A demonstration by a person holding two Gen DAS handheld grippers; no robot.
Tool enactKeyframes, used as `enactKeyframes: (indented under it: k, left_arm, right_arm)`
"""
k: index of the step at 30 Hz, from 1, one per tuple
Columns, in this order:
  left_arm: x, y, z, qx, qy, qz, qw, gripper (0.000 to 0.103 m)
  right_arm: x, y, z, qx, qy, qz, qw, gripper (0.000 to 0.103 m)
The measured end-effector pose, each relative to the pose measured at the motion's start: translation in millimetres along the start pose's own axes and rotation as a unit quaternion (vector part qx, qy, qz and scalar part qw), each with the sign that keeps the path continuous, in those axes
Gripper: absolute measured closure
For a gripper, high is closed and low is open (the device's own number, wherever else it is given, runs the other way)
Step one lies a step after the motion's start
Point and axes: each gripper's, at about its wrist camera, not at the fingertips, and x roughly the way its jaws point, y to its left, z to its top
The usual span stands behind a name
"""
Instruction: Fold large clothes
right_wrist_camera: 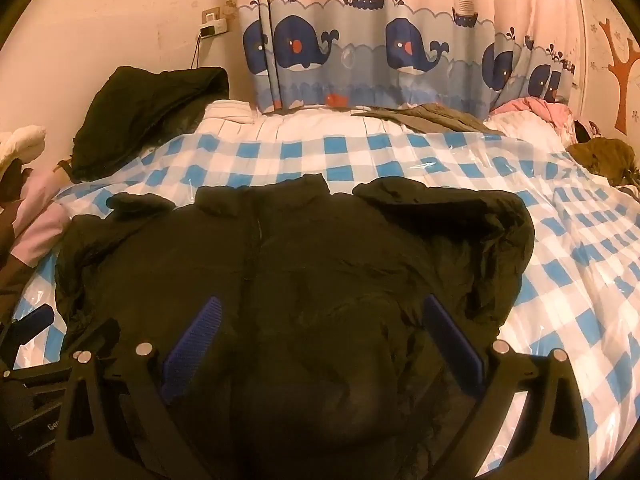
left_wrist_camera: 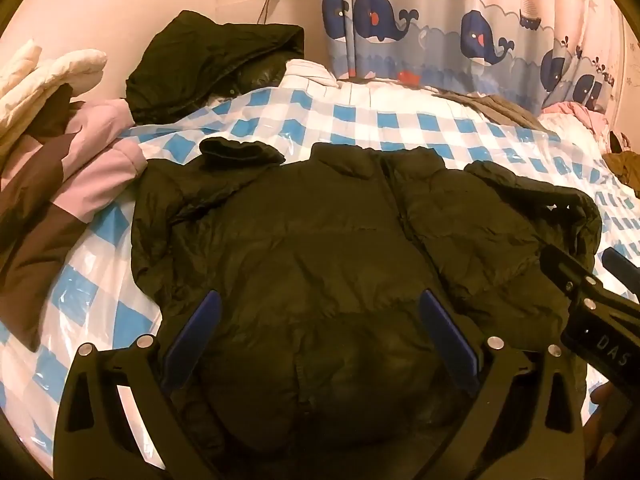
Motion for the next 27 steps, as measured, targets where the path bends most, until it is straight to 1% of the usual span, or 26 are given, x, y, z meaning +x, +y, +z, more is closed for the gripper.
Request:
enactKeyframes:
  k: [1, 4, 6, 8, 13, 16, 21, 22, 23, 24, 27]
  left_arm:
    - [0, 0, 0, -0.001, 0.0, 0.0, 1.0, 0.008]
    - [1, 1, -1, -0.003, 0.002, 0.002, 1.0, 0.008]
    - [-1, -1, -7, -0.006, 0.001, 0.003, 1.0, 0.008]
    - [3, 6, -1, -0.009, 0.002, 0.003, 0.9999, 0.008]
    - [1, 3, -3, -0.007, -0.002, 0.007, 0.9999, 0.008]
    - [2, 5, -1, -0.009, 0.005, 0.005, 0.9999, 0.008]
    - [2, 7, 0, -0.009, 0.012, 0.003, 0.9999, 0.008]
    - [1, 7, 0, -0.01, 0.004, 0.001, 0.9999, 0.008]
    - [0, 6, 0, -0.008, -0.018, 0.003, 0.9998, 0.008]
    - [0, 6, 0, -0.004, -0.026, 0.005, 0.9996, 0.008]
    - [1, 6, -1, -0.002, -0.028, 0.003, 0.9996, 0.008]
  right_arm:
    - [-1, 0, 4, 0.002, 0.001, -0.001, 1.0, 0.006]
    - [-1, 0, 2, 0.001, 0.006, -0.003, 1.0, 0.006]
    - [-2, 1, 0, 0.002, 0.009, 0.0, 1.0, 0.006]
    - [3, 1, -2, 0.004, 0.01, 0.0, 1.0, 0.006]
    - [4, -5, -5, -0.002, 0.008, 0.002, 1.0, 0.006]
    - [4, -2, -3, -0.005, -0.008, -0.001, 1.0, 0.006]
    - [5, 0, -7, -0.004, -0.008, -0.004, 1.0, 0.006]
    - [6, 0, -8, -0.003, -0.008, -0.004, 1.0, 0.006]
    - [5, 2, -8, -0.003, -0.006, -0.004, 1.0, 0.006]
    - [5, 1, -6, -0.003, -0.007, -0.003, 1.0, 0.006]
    - [4, -1, -5, -0.009, -0.019, -0.005, 1.0, 0.006]
